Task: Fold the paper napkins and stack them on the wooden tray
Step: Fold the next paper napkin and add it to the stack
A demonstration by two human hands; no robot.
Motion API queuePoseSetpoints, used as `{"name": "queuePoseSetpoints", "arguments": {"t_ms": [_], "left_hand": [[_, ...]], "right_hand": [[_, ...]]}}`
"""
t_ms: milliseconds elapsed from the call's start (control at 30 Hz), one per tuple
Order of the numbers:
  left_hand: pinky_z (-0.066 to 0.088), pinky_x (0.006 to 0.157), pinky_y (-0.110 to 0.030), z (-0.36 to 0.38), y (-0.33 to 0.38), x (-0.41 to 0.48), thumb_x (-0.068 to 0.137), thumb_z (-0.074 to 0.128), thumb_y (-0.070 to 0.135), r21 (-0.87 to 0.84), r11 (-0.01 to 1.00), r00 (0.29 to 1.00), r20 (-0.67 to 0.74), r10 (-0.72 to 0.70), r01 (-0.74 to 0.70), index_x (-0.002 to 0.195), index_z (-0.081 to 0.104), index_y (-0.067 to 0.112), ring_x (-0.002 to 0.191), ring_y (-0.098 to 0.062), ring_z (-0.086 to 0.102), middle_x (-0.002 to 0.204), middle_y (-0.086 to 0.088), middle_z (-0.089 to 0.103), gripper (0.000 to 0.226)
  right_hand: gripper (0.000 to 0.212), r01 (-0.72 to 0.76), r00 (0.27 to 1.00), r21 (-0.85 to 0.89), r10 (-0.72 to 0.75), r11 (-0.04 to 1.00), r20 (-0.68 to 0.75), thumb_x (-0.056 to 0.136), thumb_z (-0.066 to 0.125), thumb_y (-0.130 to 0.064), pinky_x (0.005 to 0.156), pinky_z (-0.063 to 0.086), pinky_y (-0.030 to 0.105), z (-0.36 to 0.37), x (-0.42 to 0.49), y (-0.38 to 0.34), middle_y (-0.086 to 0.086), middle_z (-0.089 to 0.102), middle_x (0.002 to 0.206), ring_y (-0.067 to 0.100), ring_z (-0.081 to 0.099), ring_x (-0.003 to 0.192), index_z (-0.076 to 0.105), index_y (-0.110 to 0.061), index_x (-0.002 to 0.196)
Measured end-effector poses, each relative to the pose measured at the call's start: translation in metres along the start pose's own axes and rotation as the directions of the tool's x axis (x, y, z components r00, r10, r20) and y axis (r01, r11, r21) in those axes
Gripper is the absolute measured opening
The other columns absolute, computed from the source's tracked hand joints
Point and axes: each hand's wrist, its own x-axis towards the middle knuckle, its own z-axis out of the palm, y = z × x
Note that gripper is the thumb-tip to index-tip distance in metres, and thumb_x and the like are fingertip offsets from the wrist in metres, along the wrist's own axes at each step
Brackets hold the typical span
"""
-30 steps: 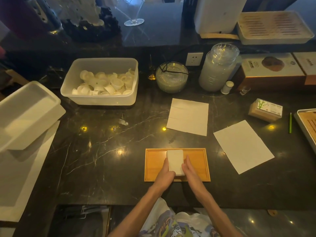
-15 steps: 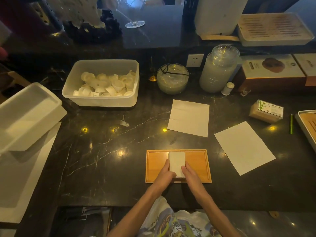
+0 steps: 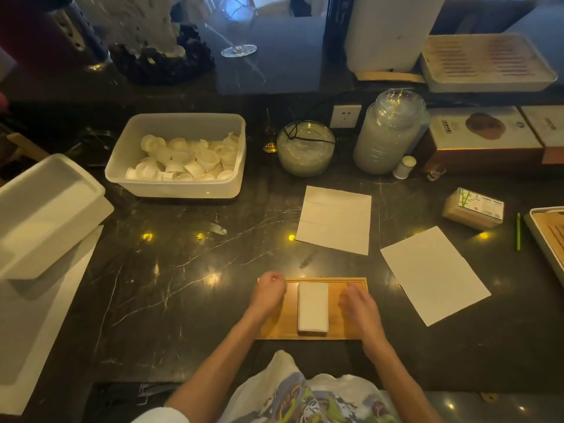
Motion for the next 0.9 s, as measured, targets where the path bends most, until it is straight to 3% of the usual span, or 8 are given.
{"name": "queuePoseSetpoints", "arguments": {"t_ms": [100, 233, 333, 433, 533, 700, 833, 900], "left_hand": [[0.058, 0.089, -0.044, -0.019, 0.036, 0.029, 0.102, 0.048, 0.018, 0.019, 0.997, 0.995, -0.058, 0.081, -0.08, 0.103, 0.066, 0.014, 0.092, -0.024, 0.066, 0.108, -0.018, 0.071, 0.019], [0.058, 0.087, -0.048, -0.024, 0.088, 0.067, 0.103, 0.047, 0.027, 0.17, 0.979, 0.968, -0.202, 0.146, -0.112, 0.096, 0.068, 0.009, 0.085, -0.026, 0.069, 0.096, -0.017, 0.074, 0.028], [0.054, 0.09, -0.042, -0.01, 0.122, 0.09, 0.103, 0.048, 0.033, 0.308, 0.949, 0.954, -0.26, 0.151, -0.067, 0.092, 0.065, 0.014, 0.095, -0.029, 0.068, 0.099, -0.009, 0.074, 0.027], [0.049, 0.091, -0.041, 0.01, 0.138, 0.111, 0.102, 0.049, 0.033, 0.403, 0.915, 0.954, -0.27, 0.129, -0.01, 0.106, 0.066, 0.009, 0.104, -0.032, 0.066, 0.11, -0.012, 0.072, 0.03], [0.05, 0.097, -0.045, 0.029, 0.135, 0.125, 0.1, 0.052, 0.038, 0.467, 0.884, 0.969, -0.231, 0.092, 0.027, 0.113, 0.065, 0.007, 0.109, -0.032, 0.066, 0.117, -0.013, 0.07, 0.036], [0.052, 0.099, -0.042, 0.049, 0.12, 0.129, 0.099, 0.06, 0.032, 0.548, 0.836, 0.982, -0.163, 0.098, 0.008, 0.128, 0.057, 0.006, 0.12, -0.032, 0.059, 0.133, -0.014, 0.059, 0.039], [0.058, 0.095, -0.045, 0.046, 0.121, 0.129, 0.101, 0.051, 0.014, 0.539, 0.84, 0.995, -0.033, 0.092, -0.06, 0.098, 0.071, -0.003, 0.101, -0.031, 0.066, 0.106, -0.021, 0.069, 0.026], [0.054, 0.099, -0.052, 0.031, 0.13, 0.118, 0.098, 0.05, 0.008, 0.367, 0.926, 0.994, 0.091, 0.063, -0.093, 0.079, 0.062, 0.002, 0.092, -0.028, 0.063, 0.089, -0.017, 0.063, 0.024]], "right_hand": [[0.023, 0.095, 0.991, -0.045, -0.099, 0.994, -0.087, 0.101, 0.056, -0.035, 0.077, 0.055, 0.029, -0.02, 0.031, -0.033, 0.004, 0.07, 0.104, 0.022, 0.068, 0.099, 0.066, -0.02, 0.114], [0.019, 0.17, 0.968, -0.159, -0.196, 0.972, -0.159, 0.099, 0.058, -0.032, 0.074, 0.055, 0.027, -0.032, 0.082, -0.081, 0.002, 0.07, 0.1, 0.019, 0.067, 0.094, 0.068, -0.018, 0.107], [0.018, 0.123, 0.95, -0.295, -0.198, 0.948, -0.243, 0.098, 0.059, -0.031, 0.066, 0.05, 0.027, -0.033, 0.118, -0.108, -0.001, 0.067, 0.089, 0.021, 0.066, 0.09, 0.068, -0.016, 0.095], [0.031, 0.019, 0.939, -0.459, -0.173, 0.888, -0.297, 0.099, 0.058, -0.033, 0.064, 0.044, 0.03, -0.03, 0.146, -0.122, 0.004, 0.064, 0.077, 0.028, 0.066, 0.082, 0.064, -0.014, 0.076], [0.036, -0.089, 0.941, -0.598, -0.129, 0.797, -0.313, 0.098, 0.058, -0.038, 0.067, 0.047, 0.034, -0.025, 0.164, -0.126, 0.01, 0.069, 0.087, 0.027, 0.064, 0.079, 0.067, -0.007, 0.085], [0.029, -0.134, 0.932, -0.699, -0.149, 0.702, -0.329, 0.098, 0.06, -0.03, 0.074, 0.05, 0.036, -0.017, 0.173, -0.122, 0.014, 0.068, 0.108, 0.031, 0.067, 0.096, 0.065, -0.003, 0.109], [0.024, -0.109, 0.94, -0.679, -0.147, 0.726, -0.308, 0.1, 0.057, -0.022, 0.085, 0.059, 0.044, -0.018, 0.165, -0.126, 0.016, 0.069, 0.108, 0.032, 0.066, 0.098, 0.068, -0.002, 0.106], [0.018, -0.052, 0.957, -0.564, -0.12, 0.824, -0.263, 0.098, 0.058, -0.02, 0.086, 0.058, 0.047, -0.023, 0.156, -0.127, 0.016, 0.068, 0.102, 0.033, 0.064, 0.097, 0.065, -0.004, 0.101]]}}
